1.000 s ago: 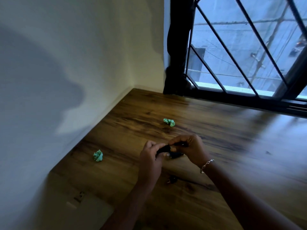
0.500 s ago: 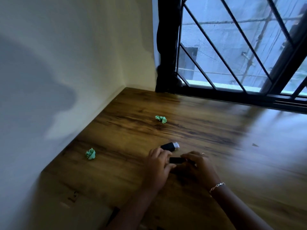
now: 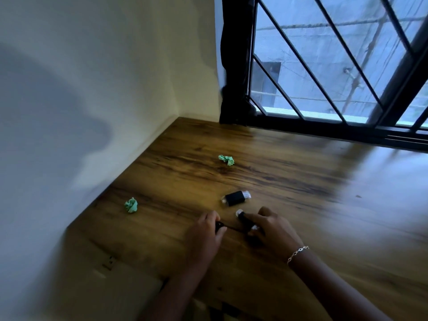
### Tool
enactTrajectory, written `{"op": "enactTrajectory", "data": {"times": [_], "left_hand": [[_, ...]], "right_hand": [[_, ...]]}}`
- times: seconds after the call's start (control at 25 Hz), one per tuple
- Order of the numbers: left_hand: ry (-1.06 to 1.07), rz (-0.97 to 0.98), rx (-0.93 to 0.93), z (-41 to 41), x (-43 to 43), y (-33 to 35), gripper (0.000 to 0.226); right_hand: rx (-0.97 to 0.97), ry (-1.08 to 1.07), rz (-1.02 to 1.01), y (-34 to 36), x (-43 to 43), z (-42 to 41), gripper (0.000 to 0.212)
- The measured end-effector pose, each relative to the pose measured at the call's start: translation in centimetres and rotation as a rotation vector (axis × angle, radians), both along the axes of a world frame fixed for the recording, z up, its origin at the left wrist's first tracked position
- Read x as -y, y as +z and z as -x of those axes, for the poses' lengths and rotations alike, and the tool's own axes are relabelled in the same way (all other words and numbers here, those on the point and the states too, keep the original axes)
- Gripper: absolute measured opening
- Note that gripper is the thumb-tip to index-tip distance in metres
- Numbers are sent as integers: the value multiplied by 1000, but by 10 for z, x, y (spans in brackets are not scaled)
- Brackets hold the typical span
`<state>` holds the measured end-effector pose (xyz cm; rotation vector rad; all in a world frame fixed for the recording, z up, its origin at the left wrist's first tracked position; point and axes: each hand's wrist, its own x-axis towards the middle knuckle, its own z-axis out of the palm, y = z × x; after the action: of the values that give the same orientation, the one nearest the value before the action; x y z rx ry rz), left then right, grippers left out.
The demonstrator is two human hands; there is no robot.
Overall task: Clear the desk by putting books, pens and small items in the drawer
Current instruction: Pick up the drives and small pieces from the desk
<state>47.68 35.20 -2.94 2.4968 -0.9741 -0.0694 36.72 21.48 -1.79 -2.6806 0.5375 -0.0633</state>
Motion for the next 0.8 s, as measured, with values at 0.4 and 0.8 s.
{"op": "enactTrajectory", "data": {"times": [0.4, 0.8], "left_hand": [[83, -64, -15, -45, -44, 2, 29], [-80, 198, -30, -77, -79, -17, 23]], "right_hand": [[-28, 51, -64, -8, -91, -37, 48], [306, -324, 125, -4, -47, -72, 24]]}}
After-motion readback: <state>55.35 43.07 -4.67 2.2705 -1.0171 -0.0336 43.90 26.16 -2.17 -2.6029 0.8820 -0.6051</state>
